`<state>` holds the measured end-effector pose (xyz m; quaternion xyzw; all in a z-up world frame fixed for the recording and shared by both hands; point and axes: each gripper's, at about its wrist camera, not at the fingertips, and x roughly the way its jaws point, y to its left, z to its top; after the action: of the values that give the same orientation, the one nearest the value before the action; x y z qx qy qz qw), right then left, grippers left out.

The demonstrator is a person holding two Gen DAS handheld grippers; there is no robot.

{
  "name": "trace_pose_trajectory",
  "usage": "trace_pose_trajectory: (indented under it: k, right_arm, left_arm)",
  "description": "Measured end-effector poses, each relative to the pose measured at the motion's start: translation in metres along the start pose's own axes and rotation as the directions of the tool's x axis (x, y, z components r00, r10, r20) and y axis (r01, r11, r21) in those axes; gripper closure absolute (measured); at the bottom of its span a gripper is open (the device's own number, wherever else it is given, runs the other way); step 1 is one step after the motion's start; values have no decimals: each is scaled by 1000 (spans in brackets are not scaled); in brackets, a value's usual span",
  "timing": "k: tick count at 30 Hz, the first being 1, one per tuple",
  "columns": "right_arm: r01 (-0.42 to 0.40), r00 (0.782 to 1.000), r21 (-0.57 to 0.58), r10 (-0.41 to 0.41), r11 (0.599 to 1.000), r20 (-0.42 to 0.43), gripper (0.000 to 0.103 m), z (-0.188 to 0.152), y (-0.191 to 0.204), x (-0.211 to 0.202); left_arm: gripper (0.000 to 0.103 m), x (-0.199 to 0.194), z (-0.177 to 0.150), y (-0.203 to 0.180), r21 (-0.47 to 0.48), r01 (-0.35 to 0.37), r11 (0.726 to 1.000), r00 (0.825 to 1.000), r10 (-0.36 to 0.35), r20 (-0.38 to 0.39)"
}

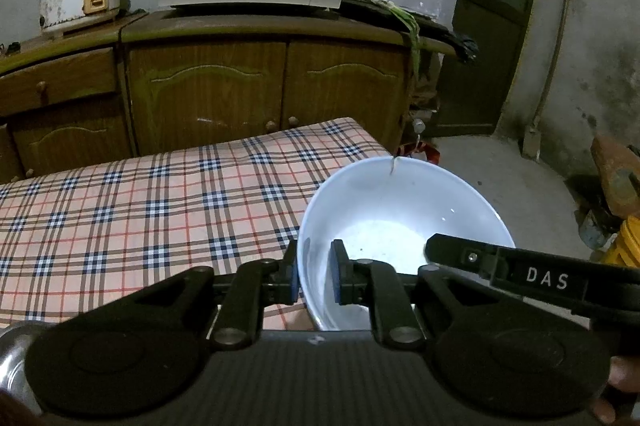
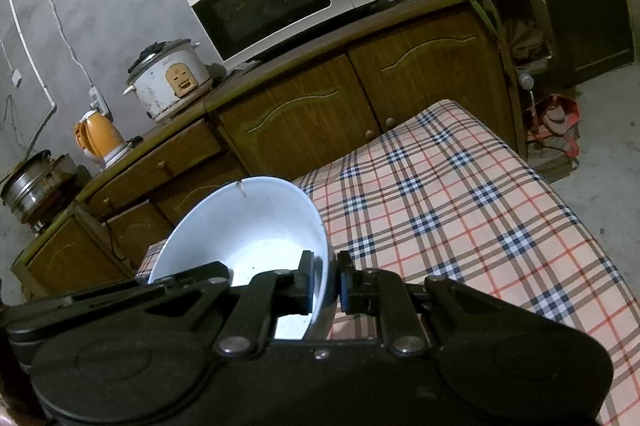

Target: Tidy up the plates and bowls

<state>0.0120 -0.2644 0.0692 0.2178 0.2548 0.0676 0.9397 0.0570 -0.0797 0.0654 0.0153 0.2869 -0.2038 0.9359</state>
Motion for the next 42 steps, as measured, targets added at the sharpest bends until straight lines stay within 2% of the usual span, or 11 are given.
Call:
trace_pose_trajectory:
  k: [42]
  right_arm:
    - [10,1000,-5,-10,1000,-17,86,-28,3,-13]
  left_arm:
    - [88,-12,-25,-1,-19,11,1000,1000,-12,-24]
